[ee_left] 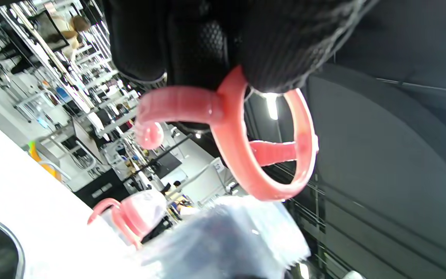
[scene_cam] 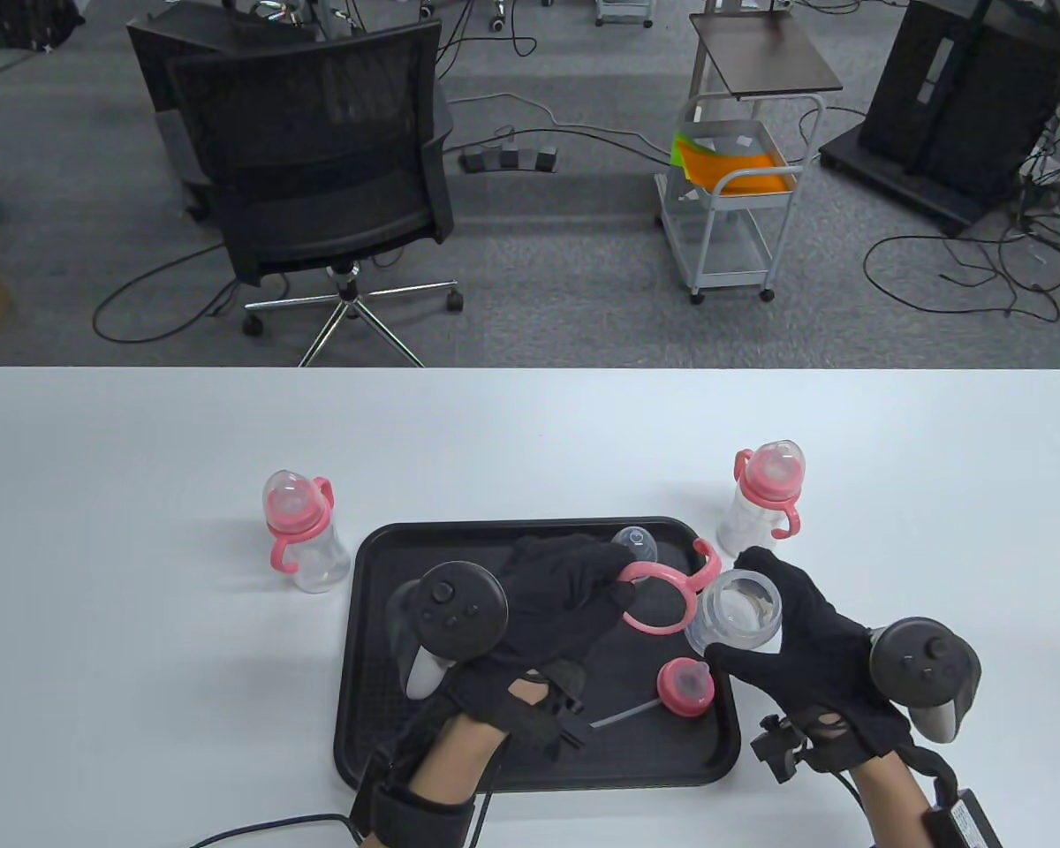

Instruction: Assemble baby bottles from components

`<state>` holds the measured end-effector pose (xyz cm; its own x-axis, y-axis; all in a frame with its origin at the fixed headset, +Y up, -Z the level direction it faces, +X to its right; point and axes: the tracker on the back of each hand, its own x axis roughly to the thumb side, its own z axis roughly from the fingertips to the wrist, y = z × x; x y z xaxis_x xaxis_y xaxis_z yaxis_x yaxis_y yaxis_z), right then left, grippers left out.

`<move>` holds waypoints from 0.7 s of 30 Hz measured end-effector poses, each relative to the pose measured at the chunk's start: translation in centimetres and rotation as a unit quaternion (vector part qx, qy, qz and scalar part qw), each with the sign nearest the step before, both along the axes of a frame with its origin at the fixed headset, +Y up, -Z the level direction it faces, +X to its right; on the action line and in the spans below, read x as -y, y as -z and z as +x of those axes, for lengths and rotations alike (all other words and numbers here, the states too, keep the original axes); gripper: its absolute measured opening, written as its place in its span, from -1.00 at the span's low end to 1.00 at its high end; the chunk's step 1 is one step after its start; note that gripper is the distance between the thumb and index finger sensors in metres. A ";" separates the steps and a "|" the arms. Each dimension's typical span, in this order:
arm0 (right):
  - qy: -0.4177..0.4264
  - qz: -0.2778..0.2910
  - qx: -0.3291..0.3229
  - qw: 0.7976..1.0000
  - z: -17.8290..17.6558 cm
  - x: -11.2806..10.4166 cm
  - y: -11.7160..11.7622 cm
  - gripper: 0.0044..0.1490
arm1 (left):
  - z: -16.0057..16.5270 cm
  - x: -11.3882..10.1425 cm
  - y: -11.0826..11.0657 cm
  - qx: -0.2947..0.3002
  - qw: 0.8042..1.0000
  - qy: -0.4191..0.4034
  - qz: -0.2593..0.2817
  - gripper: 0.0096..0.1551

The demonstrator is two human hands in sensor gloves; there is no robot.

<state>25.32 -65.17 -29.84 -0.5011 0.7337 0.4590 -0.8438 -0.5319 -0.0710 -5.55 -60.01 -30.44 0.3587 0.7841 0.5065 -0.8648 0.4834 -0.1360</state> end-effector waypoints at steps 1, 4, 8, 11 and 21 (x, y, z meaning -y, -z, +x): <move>-0.001 0.002 -0.006 1.000 -0.2 0.0 -0.1 0.29 | 0.3 -0.1 -0.1 0.013 1.000 -0.004 0.000 -0.42; -0.003 0.008 -0.021 1.000 -0.6 -0.3 -0.4 0.29 | 1.1 -0.1 -0.3 0.028 1.000 -0.007 -0.002 -0.42; -0.018 0.018 -0.040 0.999 -1.2 -0.6 -0.7 0.28 | 2.1 0.2 -0.3 0.063 0.998 0.003 -0.002 -0.43; -0.022 0.018 -0.048 0.998 -1.4 -0.6 -0.8 0.28 | 2.8 0.3 -0.5 0.061 0.998 0.019 0.004 -0.43; 0.005 -0.005 -0.120 0.993 -1.6 -0.2 -0.6 0.27 | 3.6 0.2 0.2 0.073 0.995 0.005 -0.072 -0.45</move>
